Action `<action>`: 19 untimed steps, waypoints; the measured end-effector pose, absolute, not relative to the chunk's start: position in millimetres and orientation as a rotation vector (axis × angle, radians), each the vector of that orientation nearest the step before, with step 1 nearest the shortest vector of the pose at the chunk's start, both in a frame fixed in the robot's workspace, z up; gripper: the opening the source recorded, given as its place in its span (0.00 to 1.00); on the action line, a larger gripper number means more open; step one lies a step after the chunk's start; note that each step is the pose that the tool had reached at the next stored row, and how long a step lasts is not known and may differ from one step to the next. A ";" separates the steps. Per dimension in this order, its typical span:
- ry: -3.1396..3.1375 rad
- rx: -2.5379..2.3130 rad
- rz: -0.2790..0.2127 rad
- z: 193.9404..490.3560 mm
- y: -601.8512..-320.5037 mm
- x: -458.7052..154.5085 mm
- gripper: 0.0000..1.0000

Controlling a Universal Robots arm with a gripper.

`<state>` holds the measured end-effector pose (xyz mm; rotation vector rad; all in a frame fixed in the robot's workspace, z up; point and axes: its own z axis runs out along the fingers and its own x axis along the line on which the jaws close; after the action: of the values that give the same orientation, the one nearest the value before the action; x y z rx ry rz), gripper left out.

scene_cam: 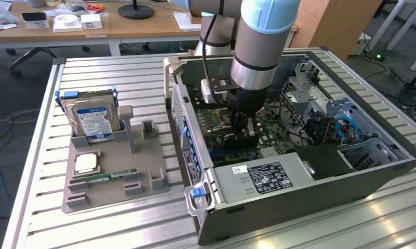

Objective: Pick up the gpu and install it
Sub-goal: 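Insert the gpu into the slot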

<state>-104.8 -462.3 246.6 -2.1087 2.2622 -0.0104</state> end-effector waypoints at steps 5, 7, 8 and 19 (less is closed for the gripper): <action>2.260 -2.107 -0.013 246.5 -462.3 -107.9 0.26; 2.260 -2.107 -0.015 246.7 -462.3 -108.6 0.26; 2.260 -2.107 -0.015 246.6 -462.3 -108.6 0.26; 2.258 -2.105 -0.018 245.9 -462.3 -110.2 0.26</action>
<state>-110.2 -462.3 245.9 -2.1053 2.2579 -0.0179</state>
